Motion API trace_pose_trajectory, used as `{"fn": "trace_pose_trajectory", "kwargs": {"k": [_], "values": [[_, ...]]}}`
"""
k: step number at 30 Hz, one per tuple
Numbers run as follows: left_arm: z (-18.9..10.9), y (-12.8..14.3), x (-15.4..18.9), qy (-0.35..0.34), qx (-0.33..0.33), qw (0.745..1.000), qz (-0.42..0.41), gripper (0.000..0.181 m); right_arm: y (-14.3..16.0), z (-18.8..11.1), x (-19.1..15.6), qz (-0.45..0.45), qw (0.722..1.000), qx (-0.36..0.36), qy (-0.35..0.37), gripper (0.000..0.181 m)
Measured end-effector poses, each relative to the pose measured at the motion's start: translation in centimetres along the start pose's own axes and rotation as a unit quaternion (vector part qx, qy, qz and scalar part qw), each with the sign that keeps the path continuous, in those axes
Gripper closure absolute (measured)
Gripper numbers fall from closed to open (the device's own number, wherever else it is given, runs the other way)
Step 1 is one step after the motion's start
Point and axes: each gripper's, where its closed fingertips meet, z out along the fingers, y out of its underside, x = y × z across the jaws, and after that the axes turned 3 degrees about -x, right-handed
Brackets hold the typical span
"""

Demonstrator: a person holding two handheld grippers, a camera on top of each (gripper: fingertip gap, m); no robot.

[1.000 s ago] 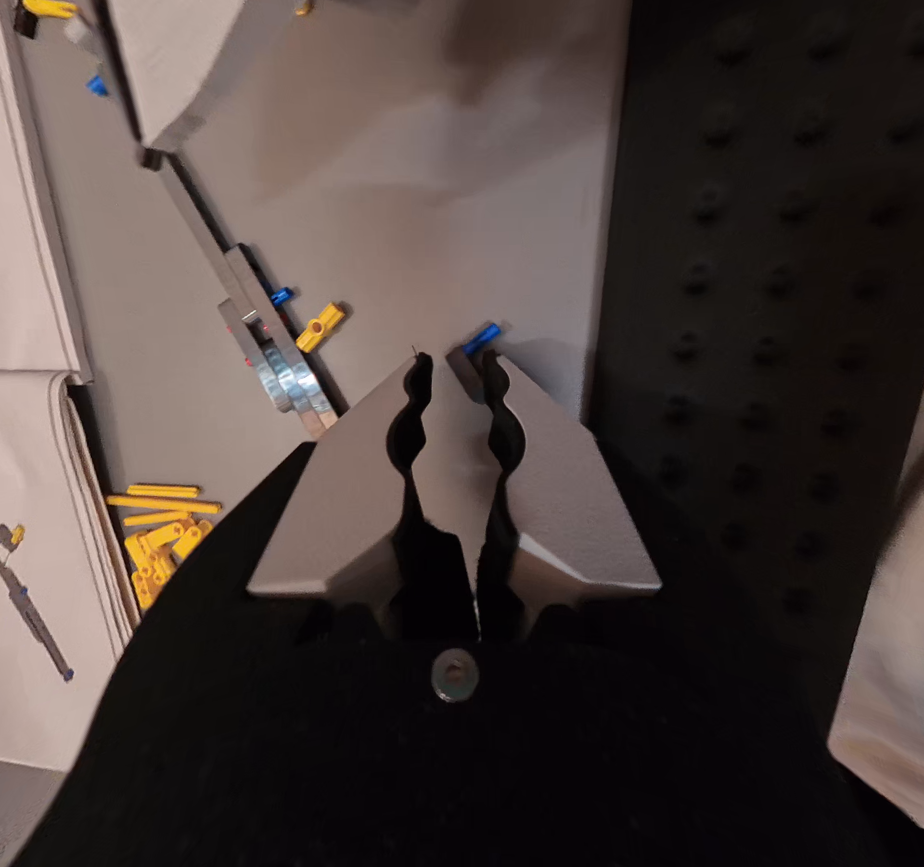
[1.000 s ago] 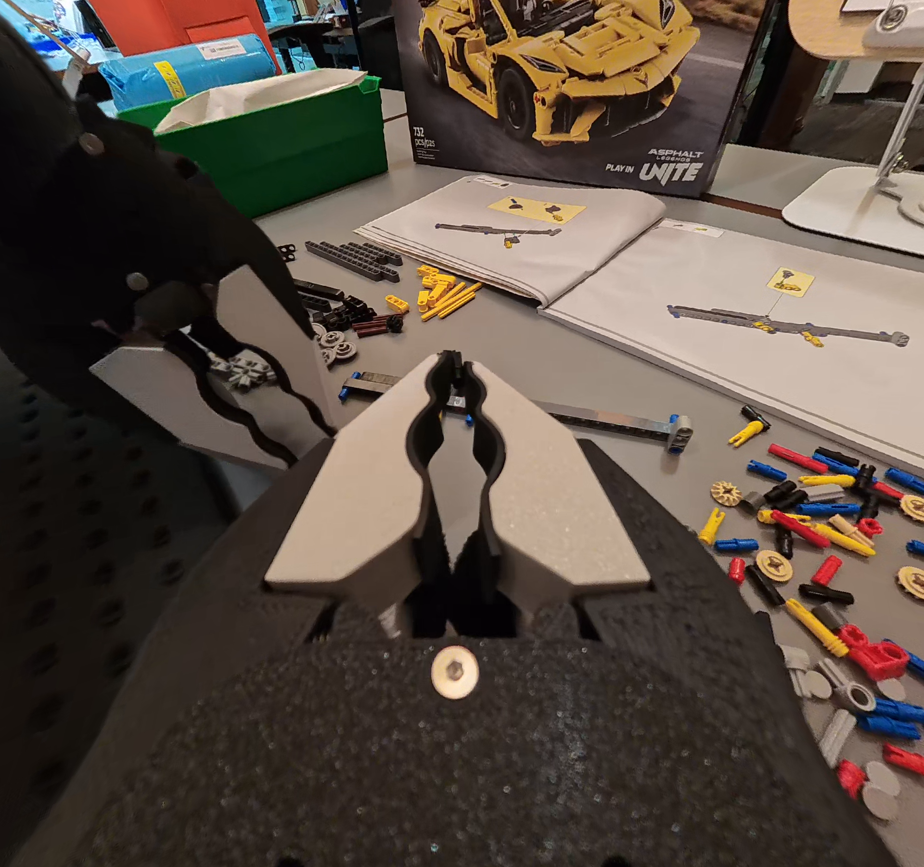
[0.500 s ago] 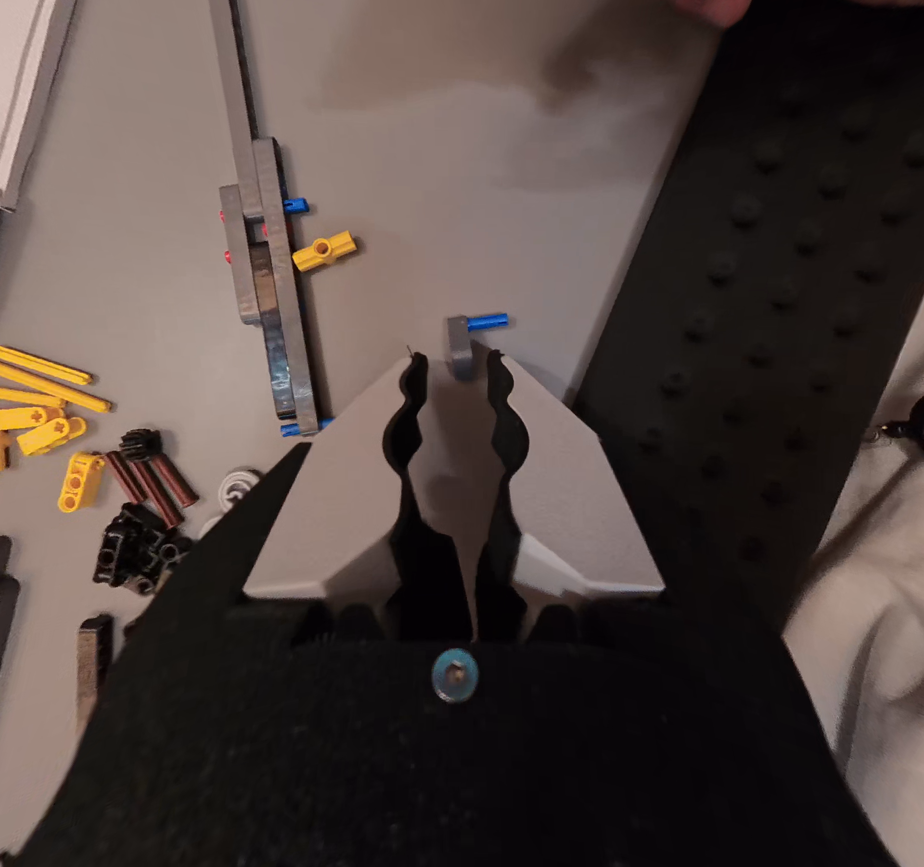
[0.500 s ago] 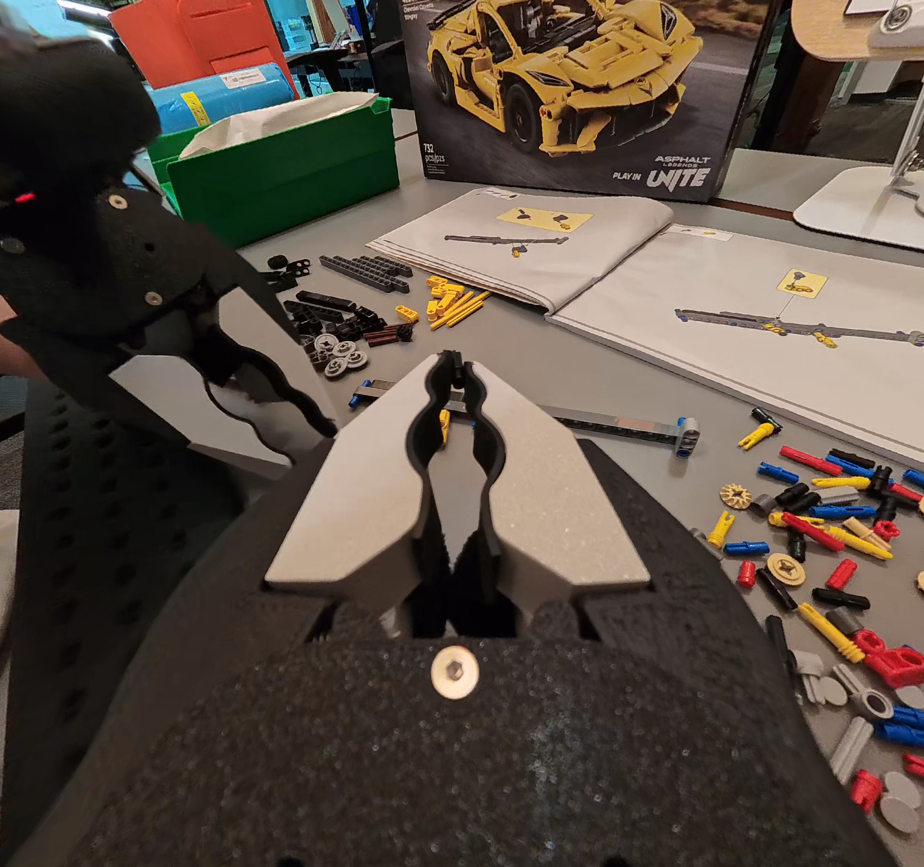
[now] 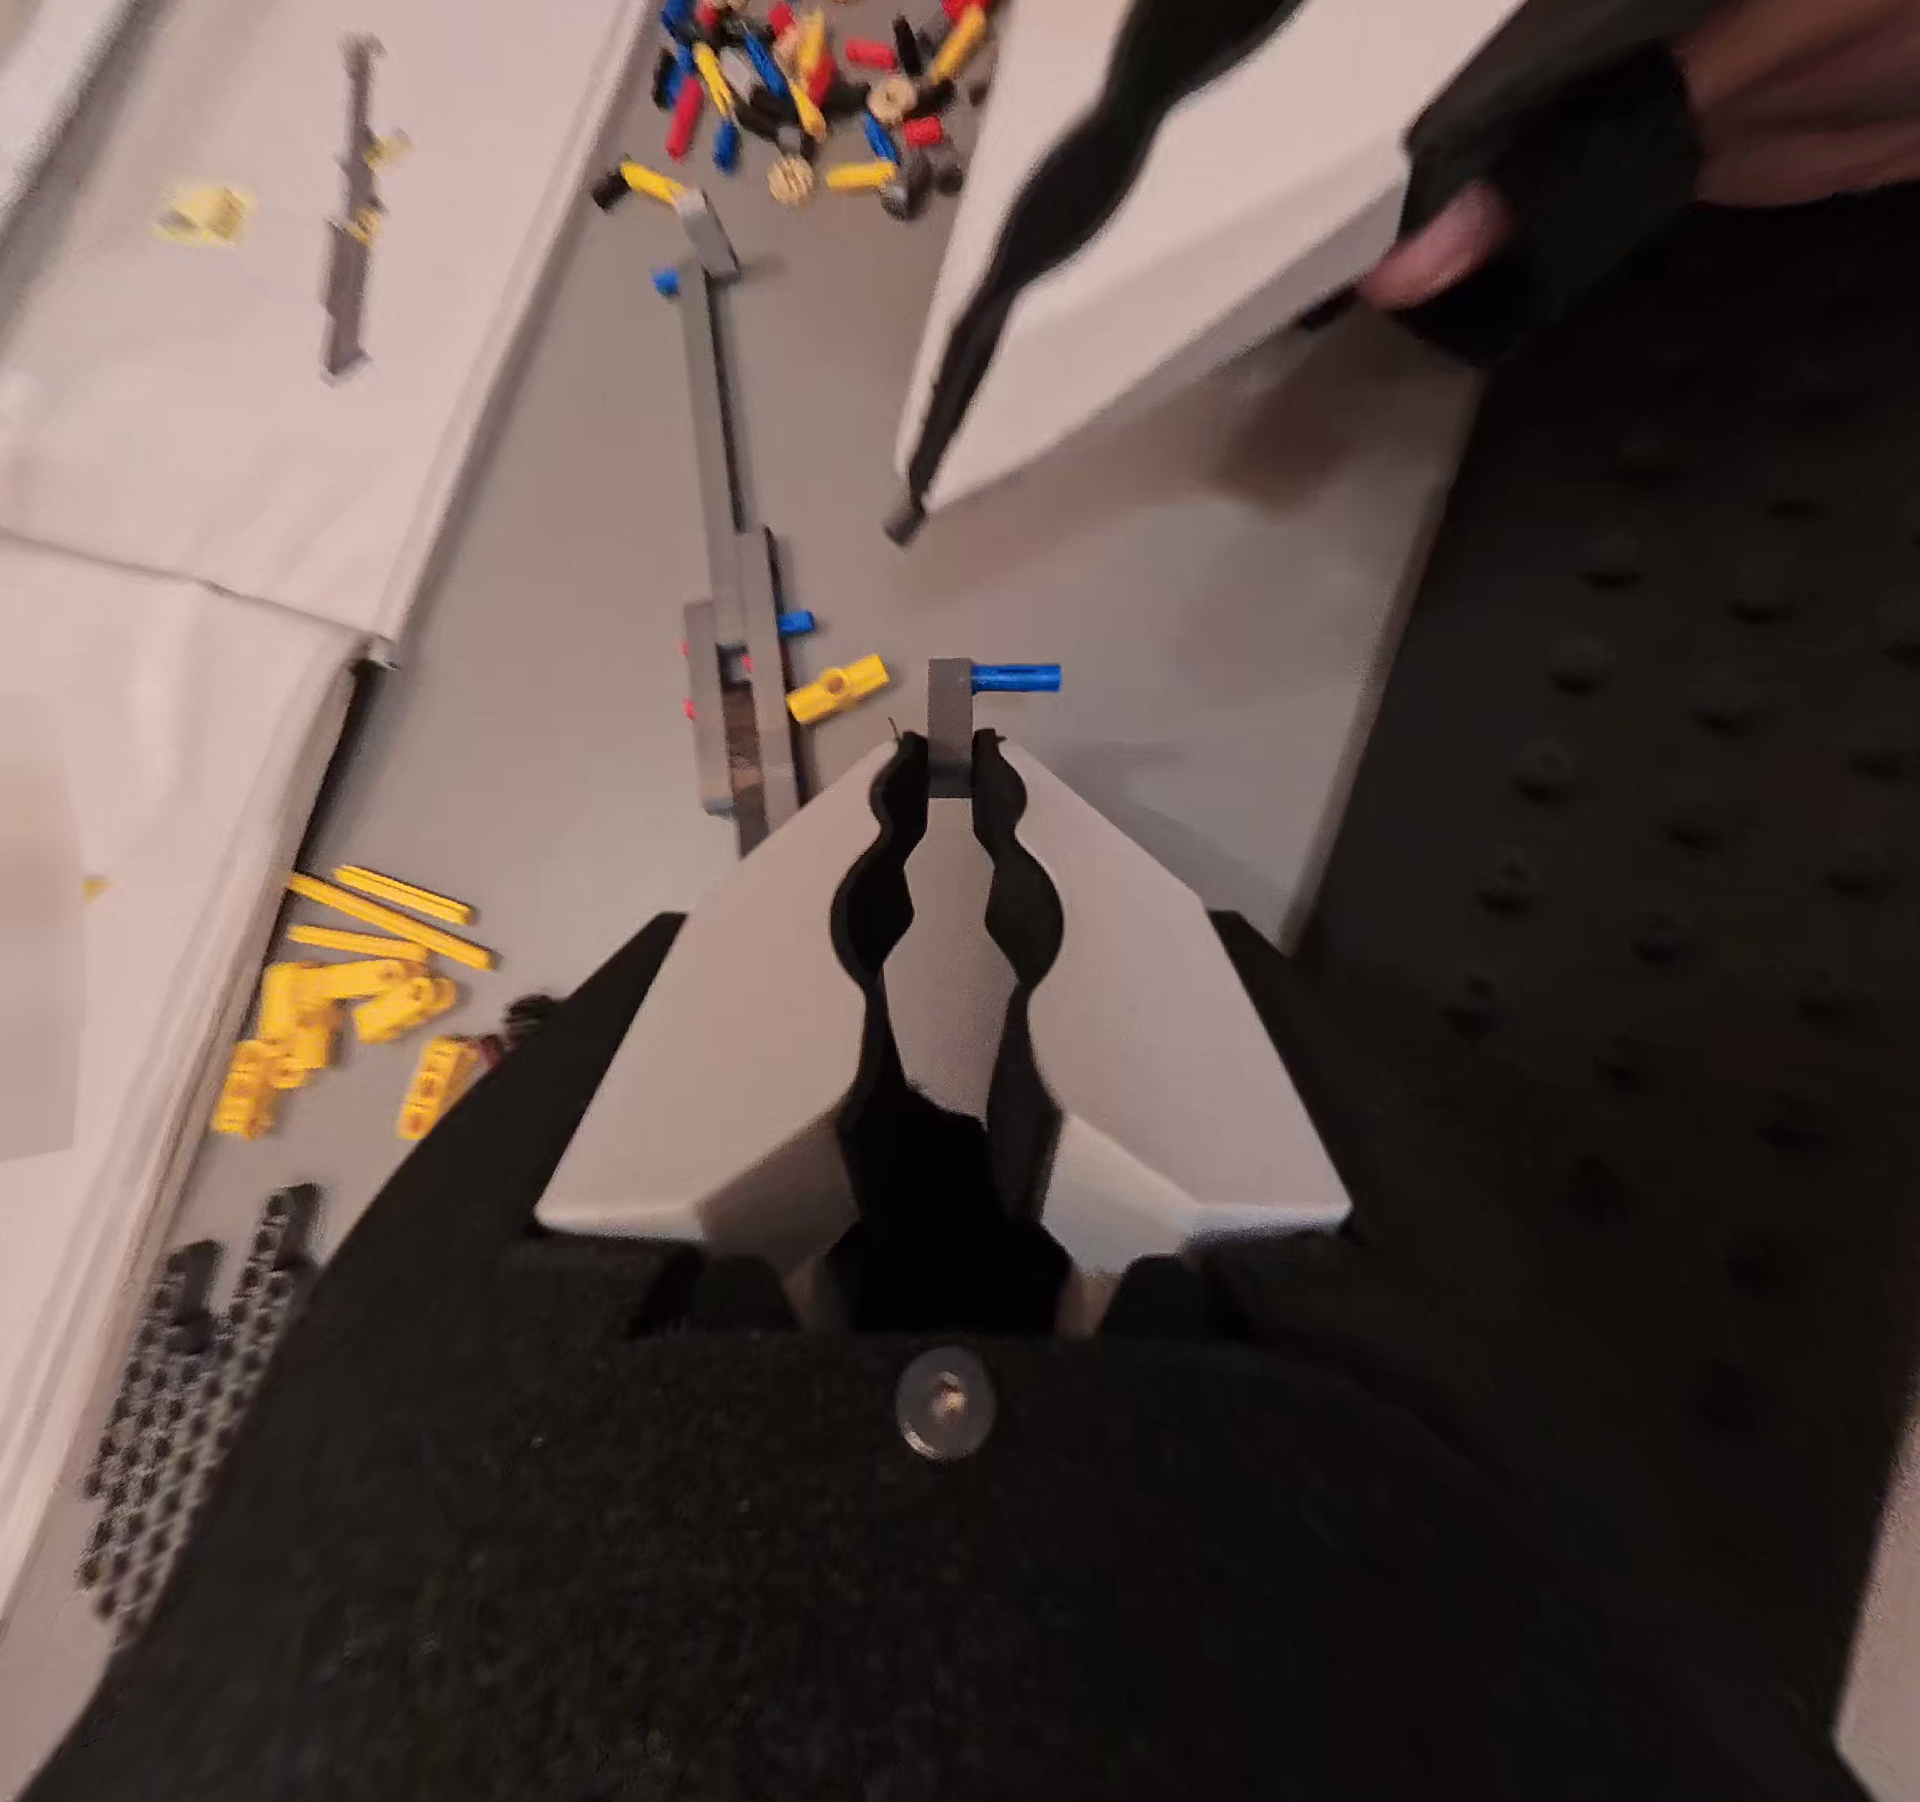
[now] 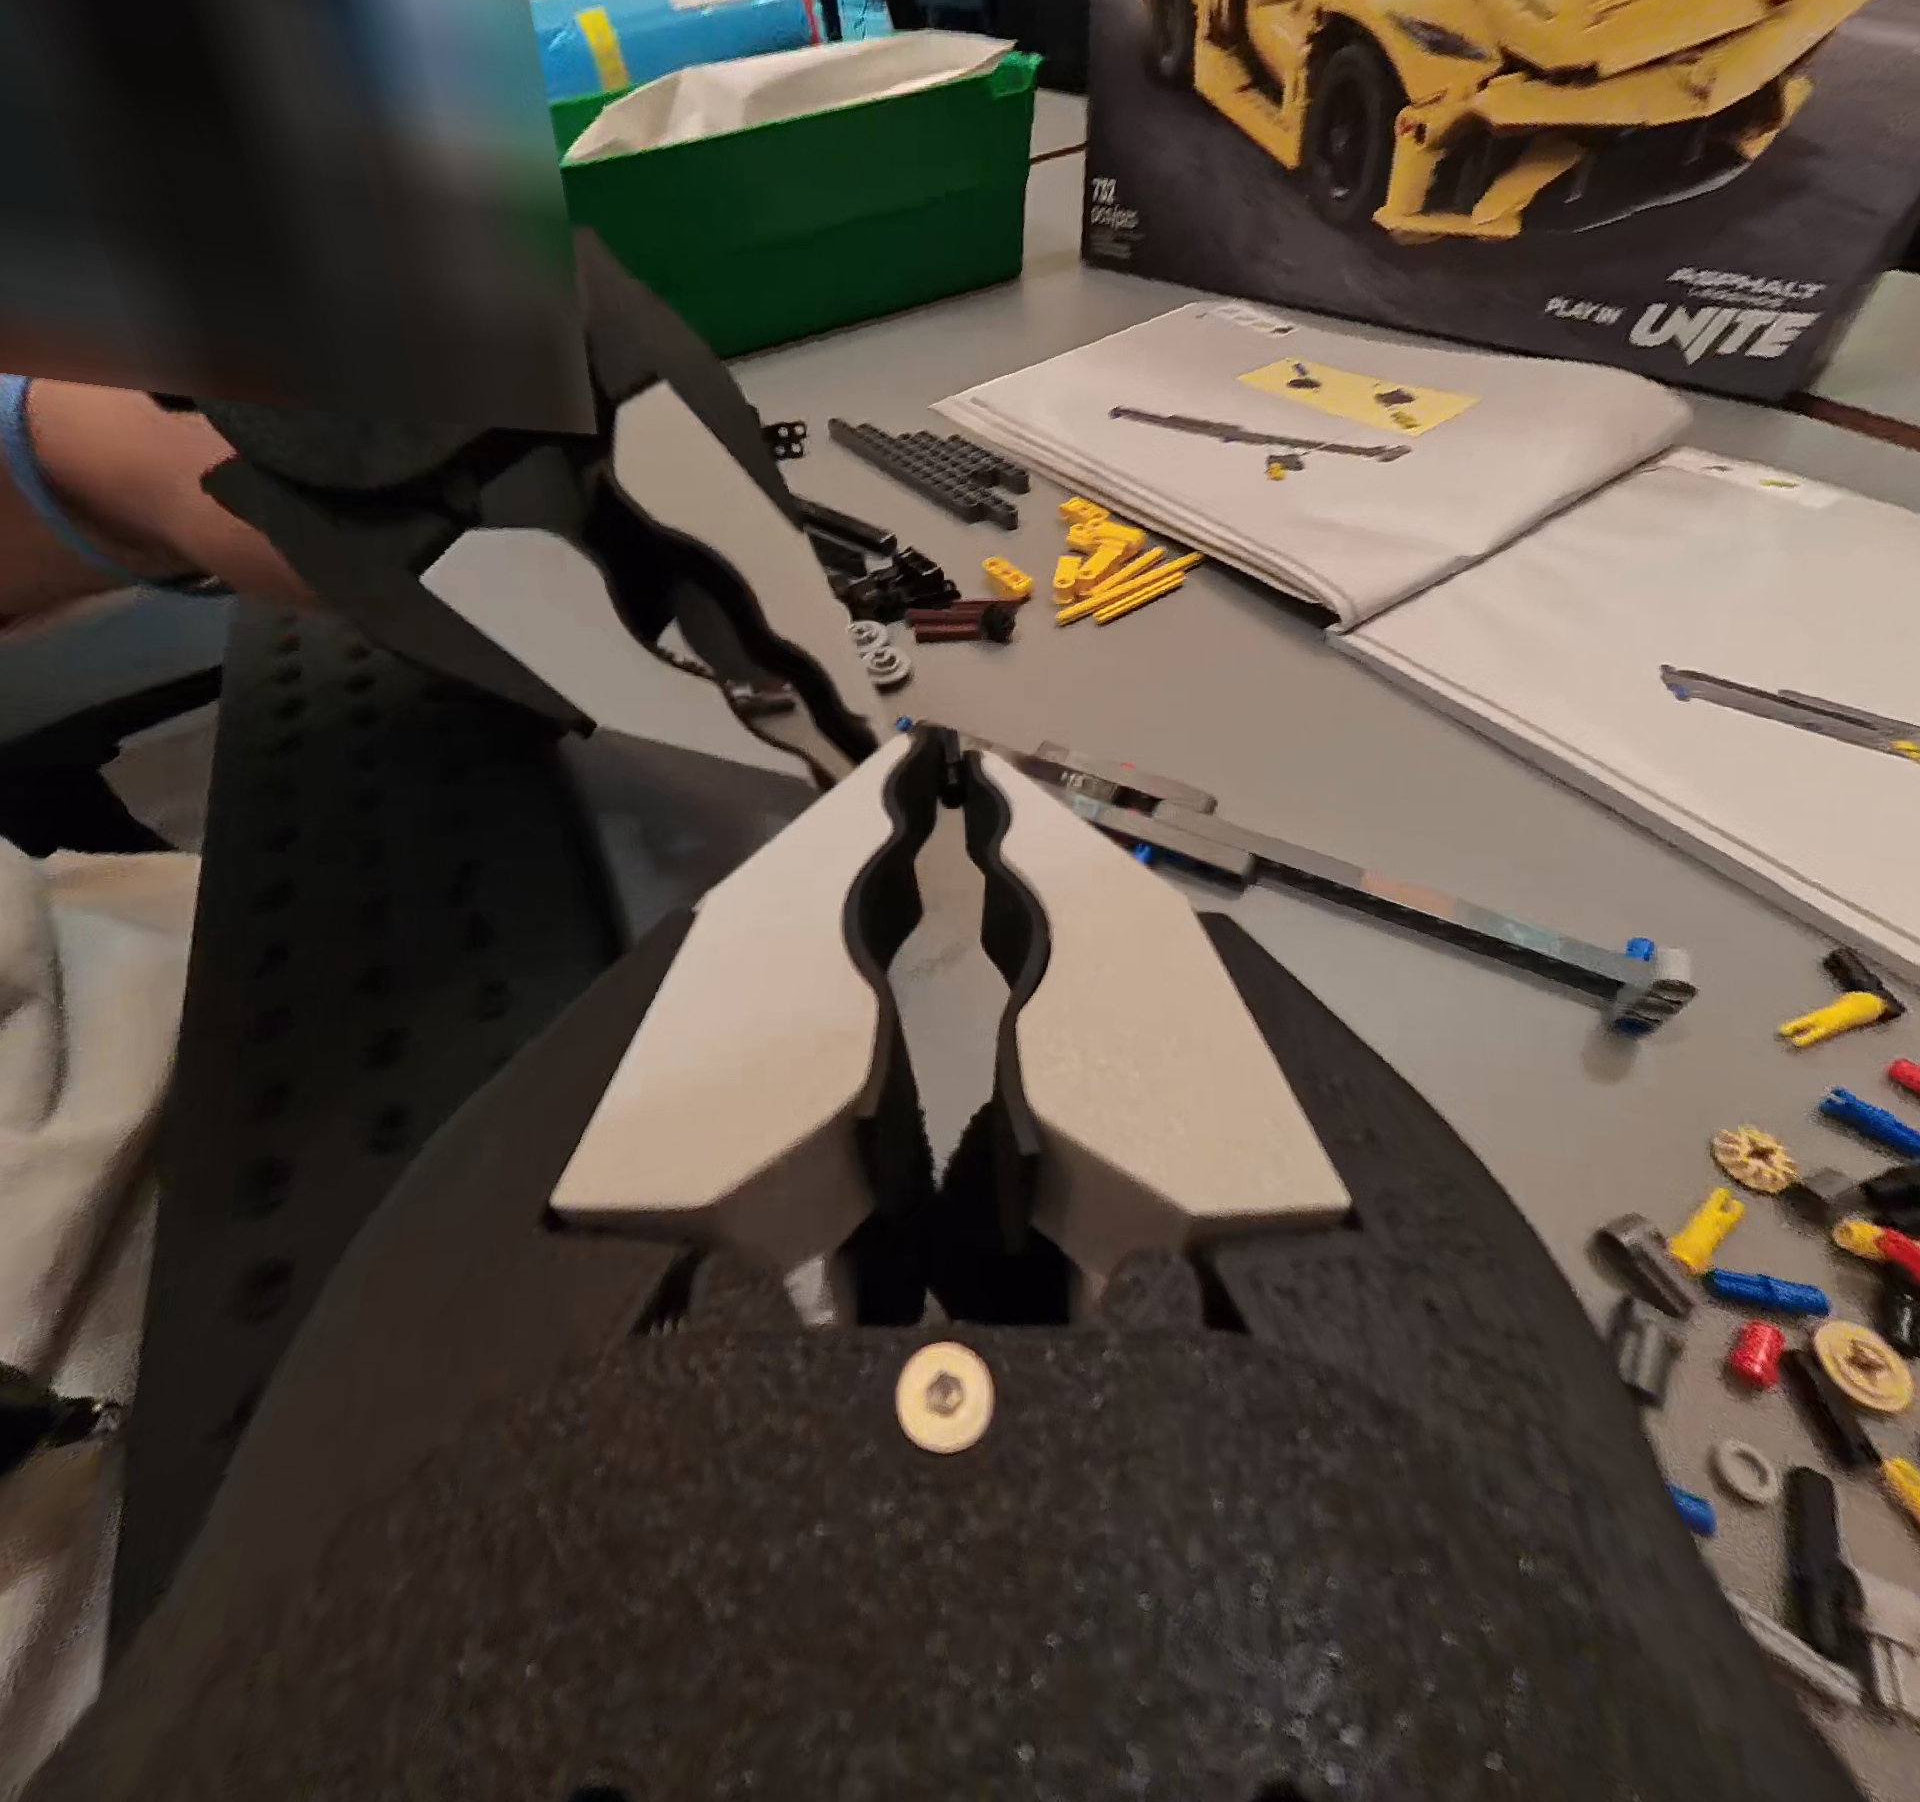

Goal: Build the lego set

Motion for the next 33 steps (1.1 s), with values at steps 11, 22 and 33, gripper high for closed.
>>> {"fn": "trace_pose_trajectory", "kwargs": {"k": [11,22,33], "values": [[-2.2,-2.7,-0.7,-0.023,0.057,0.998,0.020,0.174,0.7,0.7,-1.5,-0.026,0.999,-0.027,-0.033,0.177],[-4.4,-5.4,-0.1,0.129,0.186,0.966,-0.121,0.174,-1.7,-0.9,-2.6,0.020,0.993,0.054,-0.107,0.177],[-1.1,2.4,-0.8,0.087,-0.067,0.994,-0.016,0.174,-2.0,-1.5,0.2,0.049,0.996,0.069,-0.031,0.177]]}}
